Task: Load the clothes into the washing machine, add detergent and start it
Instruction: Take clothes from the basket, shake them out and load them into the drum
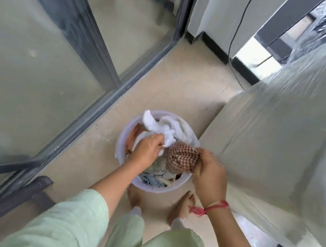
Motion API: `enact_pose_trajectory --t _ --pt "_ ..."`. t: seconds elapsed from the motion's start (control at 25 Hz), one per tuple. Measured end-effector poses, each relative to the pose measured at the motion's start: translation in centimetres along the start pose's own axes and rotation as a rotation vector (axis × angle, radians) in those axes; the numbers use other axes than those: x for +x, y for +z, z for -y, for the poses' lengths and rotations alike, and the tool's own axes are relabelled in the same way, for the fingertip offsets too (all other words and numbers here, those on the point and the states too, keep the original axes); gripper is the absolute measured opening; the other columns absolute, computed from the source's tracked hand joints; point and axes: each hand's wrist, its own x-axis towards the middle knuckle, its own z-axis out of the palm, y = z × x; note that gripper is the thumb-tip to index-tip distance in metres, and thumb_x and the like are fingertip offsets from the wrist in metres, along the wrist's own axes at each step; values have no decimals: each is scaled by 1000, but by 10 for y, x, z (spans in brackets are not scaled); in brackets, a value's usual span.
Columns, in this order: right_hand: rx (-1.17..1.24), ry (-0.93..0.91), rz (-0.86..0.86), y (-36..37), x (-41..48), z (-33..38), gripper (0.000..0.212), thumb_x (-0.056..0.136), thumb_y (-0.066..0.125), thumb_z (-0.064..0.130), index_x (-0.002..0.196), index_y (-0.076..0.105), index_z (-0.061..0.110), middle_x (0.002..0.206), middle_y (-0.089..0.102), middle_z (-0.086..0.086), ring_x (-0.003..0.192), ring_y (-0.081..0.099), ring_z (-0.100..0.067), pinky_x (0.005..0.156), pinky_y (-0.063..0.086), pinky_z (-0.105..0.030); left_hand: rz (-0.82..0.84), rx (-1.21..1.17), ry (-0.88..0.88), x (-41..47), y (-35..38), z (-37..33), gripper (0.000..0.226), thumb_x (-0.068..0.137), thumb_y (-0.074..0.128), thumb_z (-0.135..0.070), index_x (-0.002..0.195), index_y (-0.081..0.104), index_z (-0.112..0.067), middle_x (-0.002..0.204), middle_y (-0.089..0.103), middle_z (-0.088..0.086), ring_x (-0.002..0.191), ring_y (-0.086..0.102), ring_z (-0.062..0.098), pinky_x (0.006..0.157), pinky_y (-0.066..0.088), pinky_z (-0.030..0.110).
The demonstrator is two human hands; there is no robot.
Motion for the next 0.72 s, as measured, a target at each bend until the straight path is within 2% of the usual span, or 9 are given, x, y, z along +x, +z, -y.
enact_pose_trajectory --t 0.12,0.24,0.32,0.36,0.44,0.52,0.56,0.64,0.72 --pt "-145 103 166 31 19 -12 37 91 44 23 126 50 18 105 63 -11 87 62 -34 65 44 -35 -166 5 -40 5 8 18 4 78 56 -11 80 54 -8 75 60 13 72 58 33 60 46 41" --pt "-193 129 319 82 46 -25 78 84 63 40 146 20 24 133 39 -7 96 60 -31 66 44 -32 -276 98 -38 -11 11 49 3 75 55 -14 78 56 -12 70 63 3 71 58 27 68 38 34" --pt "-209 127 432 125 68 -31 99 76 71 42 148 4 33 151 19 -8 109 57 -33 79 50 -38 -321 127 -18 -29 14 58 3 76 52 -20 79 54 -20 73 63 -3 82 54 19 74 30 31" --pt "-205 78 499 150 77 -31 97 77 71 40 148 5 36 155 14 -9 112 56 -33 84 51 -41 -333 129 10 -35 17 63 3 77 51 -23 80 52 -23 76 64 -4 89 52 17 77 28 30" --pt "-138 -69 635 191 88 -21 65 85 61 28 144 33 29 147 36 -12 110 57 -34 87 49 -41 -307 177 47 -33 22 75 9 79 55 -26 88 52 -26 92 66 -1 109 48 17 91 28 34" --pt "15 -73 603 205 88 -6 35 89 53 14 123 59 12 122 61 -16 105 59 -33 84 44 -35 -160 283 -125 -21 17 95 49 75 70 -33 120 51 -28 133 48 8 137 27 28 108 19 53" --pt "95 5 514 202 86 -4 33 88 52 11 119 62 10 115 64 -15 105 59 -32 82 42 -33 -38 323 -286 -13 12 109 86 67 78 -37 140 33 -29 151 22 12 143 10 35 109 13 60" --pt "189 141 265 174 76 -10 40 81 51 15 120 62 16 113 66 -11 106 57 -31 80 42 -32 187 236 -507 -3 12 138 138 53 89 -38 148 -10 -34 153 -28 8 143 -3 40 110 19 60" --pt "158 -8 24 139 62 -11 43 73 49 15 114 65 17 108 68 -5 96 61 -24 70 44 -28 358 62 -541 -3 23 152 154 49 93 -31 141 -30 -35 145 -44 5 145 2 35 110 30 48"
